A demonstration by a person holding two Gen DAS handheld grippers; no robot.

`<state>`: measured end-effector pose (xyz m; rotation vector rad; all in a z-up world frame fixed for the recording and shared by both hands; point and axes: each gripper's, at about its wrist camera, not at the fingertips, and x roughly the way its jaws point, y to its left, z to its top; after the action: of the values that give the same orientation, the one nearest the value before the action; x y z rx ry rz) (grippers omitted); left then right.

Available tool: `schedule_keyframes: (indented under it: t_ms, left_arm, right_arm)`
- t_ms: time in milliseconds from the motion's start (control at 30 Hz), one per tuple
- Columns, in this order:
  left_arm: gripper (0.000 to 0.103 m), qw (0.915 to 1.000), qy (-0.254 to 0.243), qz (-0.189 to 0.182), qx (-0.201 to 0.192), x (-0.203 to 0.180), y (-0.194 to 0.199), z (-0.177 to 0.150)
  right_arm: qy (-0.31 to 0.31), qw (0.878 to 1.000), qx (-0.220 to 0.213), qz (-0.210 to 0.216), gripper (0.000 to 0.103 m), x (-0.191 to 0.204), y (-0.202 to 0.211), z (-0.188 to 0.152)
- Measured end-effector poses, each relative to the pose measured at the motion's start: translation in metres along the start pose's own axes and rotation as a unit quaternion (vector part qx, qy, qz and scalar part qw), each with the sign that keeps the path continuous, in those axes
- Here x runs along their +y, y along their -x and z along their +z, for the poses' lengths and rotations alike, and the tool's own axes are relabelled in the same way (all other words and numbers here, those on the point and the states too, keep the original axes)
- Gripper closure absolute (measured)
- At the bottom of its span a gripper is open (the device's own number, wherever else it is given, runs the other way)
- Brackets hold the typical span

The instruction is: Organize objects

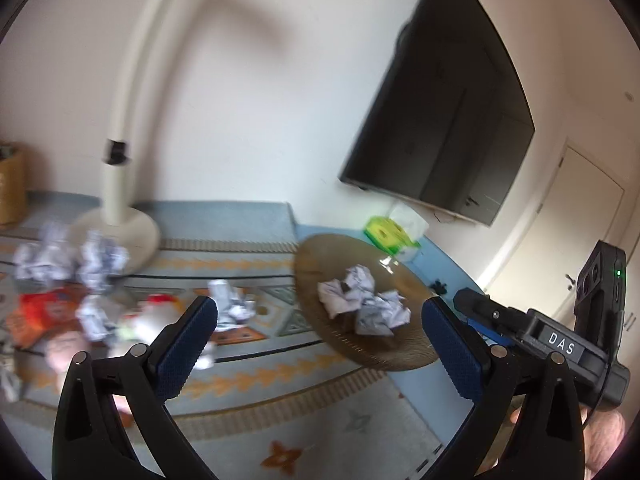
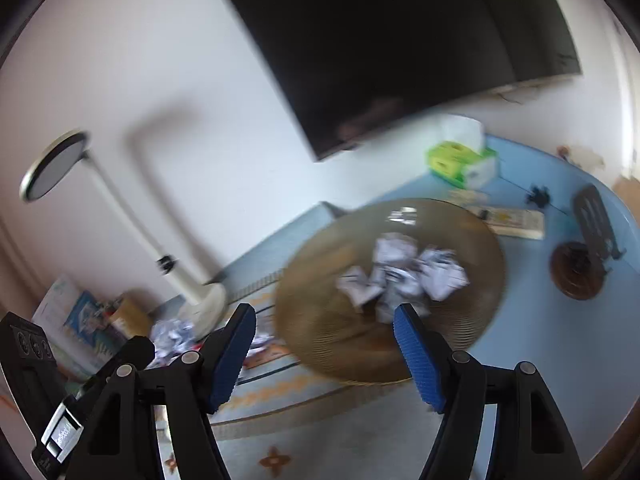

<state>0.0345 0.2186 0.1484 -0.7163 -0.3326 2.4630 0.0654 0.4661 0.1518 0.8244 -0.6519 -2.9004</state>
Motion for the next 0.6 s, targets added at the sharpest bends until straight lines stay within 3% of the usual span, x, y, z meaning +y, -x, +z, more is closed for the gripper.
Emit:
schedule_keyframes:
  t_ms: [133,300,467,600]
  left_arm:
    - [0.001,0.9970,-0.016,0.072,-0.026,0.033,0.060,-0.011]
    - [0.001,0.9860,-0.031,0.163,-0.013,0.100,0.093,-0.043]
    - [0.001,0.9806,0.020,0.195,0.011,0.174,0.102,-0.074]
    - [0.001,0.9789,0.044,0.199,0.012,0.201,0.093,-0.089]
  right_arm:
    - [0.059,0.997,0.009,0.051,0.033,0.068,-0.008,-0.024]
    - [0.131,0.988,0.051,0.061,0.033,0.120,-0.055,-0.079]
    - [0.146,0.983,0.103,0.053,0.033,0.132,-0.107,-0.124]
    - [0.168,0.977,0.122,0.052,0.033,0.142,-0.130,-0.144]
